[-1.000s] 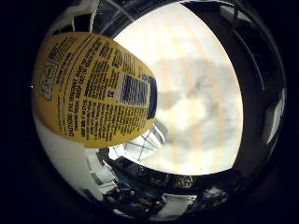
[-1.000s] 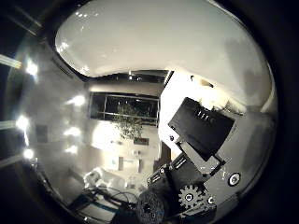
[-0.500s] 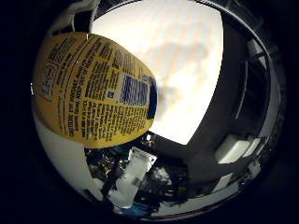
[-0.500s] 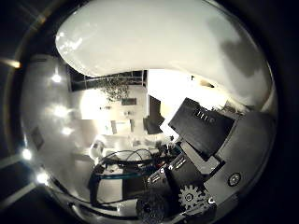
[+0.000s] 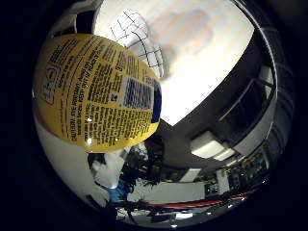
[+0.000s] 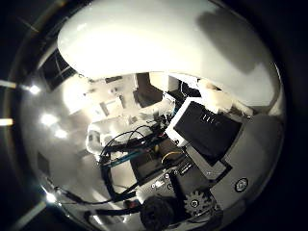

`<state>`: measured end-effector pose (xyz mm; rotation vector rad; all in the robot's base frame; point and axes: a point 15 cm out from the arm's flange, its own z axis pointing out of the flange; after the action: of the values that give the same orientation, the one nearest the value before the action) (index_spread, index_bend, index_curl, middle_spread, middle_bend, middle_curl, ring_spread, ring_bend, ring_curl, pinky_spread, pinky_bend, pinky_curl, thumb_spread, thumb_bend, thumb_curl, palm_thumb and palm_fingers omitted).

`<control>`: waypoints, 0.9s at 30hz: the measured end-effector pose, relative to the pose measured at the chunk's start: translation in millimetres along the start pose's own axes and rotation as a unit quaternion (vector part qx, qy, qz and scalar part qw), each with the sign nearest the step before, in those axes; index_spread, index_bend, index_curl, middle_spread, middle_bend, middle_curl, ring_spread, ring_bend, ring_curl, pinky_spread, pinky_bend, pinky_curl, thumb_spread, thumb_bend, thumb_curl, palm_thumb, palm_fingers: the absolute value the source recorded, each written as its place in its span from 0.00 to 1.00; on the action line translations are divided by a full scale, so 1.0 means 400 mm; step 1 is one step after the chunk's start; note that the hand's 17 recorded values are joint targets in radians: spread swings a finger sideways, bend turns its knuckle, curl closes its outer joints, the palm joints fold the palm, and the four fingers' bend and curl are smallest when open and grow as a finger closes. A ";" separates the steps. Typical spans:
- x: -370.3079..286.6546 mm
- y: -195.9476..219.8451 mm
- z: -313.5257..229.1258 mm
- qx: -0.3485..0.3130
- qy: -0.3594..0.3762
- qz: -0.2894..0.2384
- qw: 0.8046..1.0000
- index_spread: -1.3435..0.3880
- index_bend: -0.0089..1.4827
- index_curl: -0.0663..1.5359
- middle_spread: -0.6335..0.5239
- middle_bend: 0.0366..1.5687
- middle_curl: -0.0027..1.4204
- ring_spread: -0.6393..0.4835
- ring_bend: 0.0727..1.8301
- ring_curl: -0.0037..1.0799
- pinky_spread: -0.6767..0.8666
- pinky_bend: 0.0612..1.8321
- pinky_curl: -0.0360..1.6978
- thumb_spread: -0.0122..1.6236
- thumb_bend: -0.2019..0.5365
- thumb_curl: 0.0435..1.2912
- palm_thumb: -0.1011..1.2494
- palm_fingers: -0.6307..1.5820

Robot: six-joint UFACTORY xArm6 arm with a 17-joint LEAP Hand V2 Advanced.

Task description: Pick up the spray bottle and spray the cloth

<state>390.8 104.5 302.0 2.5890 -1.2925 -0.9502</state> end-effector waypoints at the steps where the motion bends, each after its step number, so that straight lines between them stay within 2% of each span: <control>1: -0.012 -0.005 -0.002 -0.011 0.004 -0.002 1.000 0.64 0.78 0.54 0.45 0.88 0.48 0.42 0.81 0.58 0.32 0.55 0.76 0.19 0.24 0.74 0.85 0.81; 12: -0.083 -0.037 0.071 -0.127 0.063 -0.011 0.990 0.64 0.78 0.54 0.45 0.88 0.48 0.42 0.81 0.59 0.31 0.54 0.76 0.19 0.24 0.74 0.85 0.81; 18: -0.083 -0.048 0.141 -0.186 0.057 0.003 0.981 0.64 0.78 0.54 0.45 0.88 0.48 0.42 0.81 0.59 0.30 0.54 0.76 0.19 0.25 0.74 0.85 0.81; 27: -0.085 -0.082 0.211 -0.227 0.079 0.023 0.970 0.64 0.77 0.55 0.45 0.88 0.48 0.42 0.81 0.59 0.30 0.54 0.76 0.19 0.24 0.74 0.85 0.81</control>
<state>350.2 166.0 239.7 2.2185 -0.9557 -0.8858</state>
